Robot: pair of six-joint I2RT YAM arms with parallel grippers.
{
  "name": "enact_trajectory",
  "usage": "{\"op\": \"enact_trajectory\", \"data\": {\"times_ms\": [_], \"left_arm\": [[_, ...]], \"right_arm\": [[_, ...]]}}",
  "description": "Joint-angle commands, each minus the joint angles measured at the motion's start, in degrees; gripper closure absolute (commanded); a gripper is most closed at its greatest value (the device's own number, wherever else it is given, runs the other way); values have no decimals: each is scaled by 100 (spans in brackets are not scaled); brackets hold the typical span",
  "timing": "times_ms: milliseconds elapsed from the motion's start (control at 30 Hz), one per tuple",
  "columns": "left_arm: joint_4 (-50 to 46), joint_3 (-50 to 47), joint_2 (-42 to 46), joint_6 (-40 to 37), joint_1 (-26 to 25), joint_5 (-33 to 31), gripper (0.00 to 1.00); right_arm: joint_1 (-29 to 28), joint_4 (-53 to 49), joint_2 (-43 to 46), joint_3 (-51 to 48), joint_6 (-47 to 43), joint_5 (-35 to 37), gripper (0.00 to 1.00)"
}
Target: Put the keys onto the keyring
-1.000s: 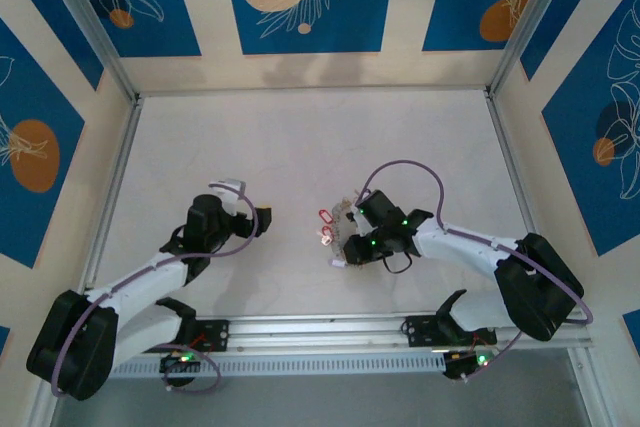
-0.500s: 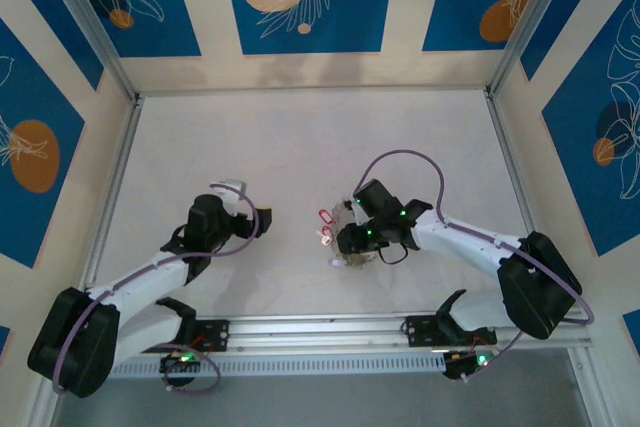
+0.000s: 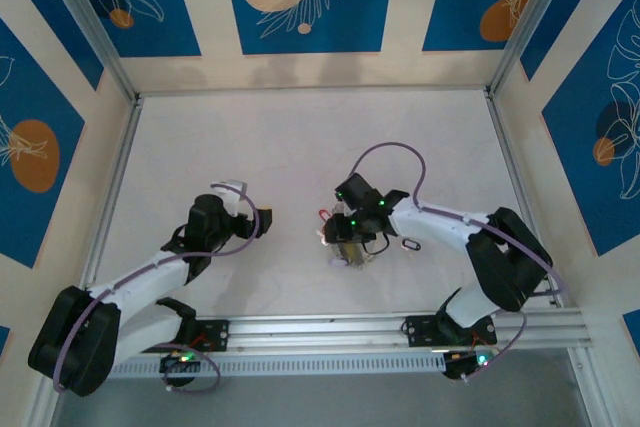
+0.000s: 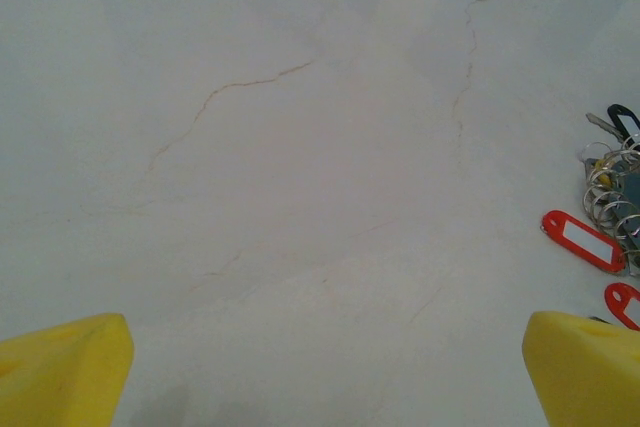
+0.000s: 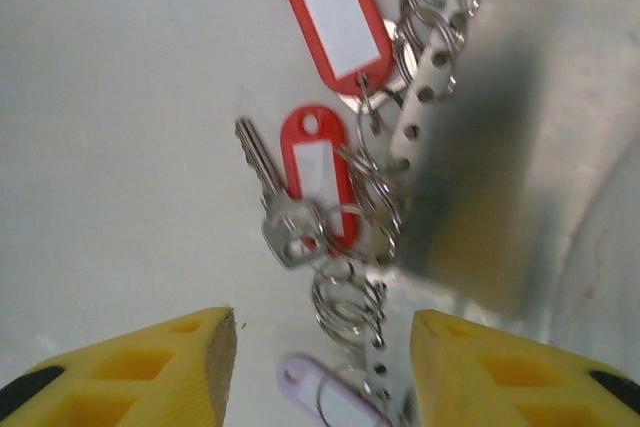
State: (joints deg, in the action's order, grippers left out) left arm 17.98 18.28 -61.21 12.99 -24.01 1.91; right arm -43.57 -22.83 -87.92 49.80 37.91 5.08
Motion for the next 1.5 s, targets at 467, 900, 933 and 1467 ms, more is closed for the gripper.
{"op": "enact_trajectory", "data": {"times_ms": [467, 900, 933, 1467], "left_arm": [[21, 53, 127, 3, 66, -76, 0], [-3, 61, 121, 22, 72, -112, 0], [-4, 77, 97, 27, 72, -103, 0], [-36, 96, 92, 36, 70, -147, 0]], "right_arm": [[-839, 831, 33, -748, 506, -151, 49], [-667, -885, 1240, -1476, 908, 249, 49], [-638, -960, 1362, -1534, 922, 248, 49], [1096, -590, 1433, -1007, 520, -434, 53]]}}
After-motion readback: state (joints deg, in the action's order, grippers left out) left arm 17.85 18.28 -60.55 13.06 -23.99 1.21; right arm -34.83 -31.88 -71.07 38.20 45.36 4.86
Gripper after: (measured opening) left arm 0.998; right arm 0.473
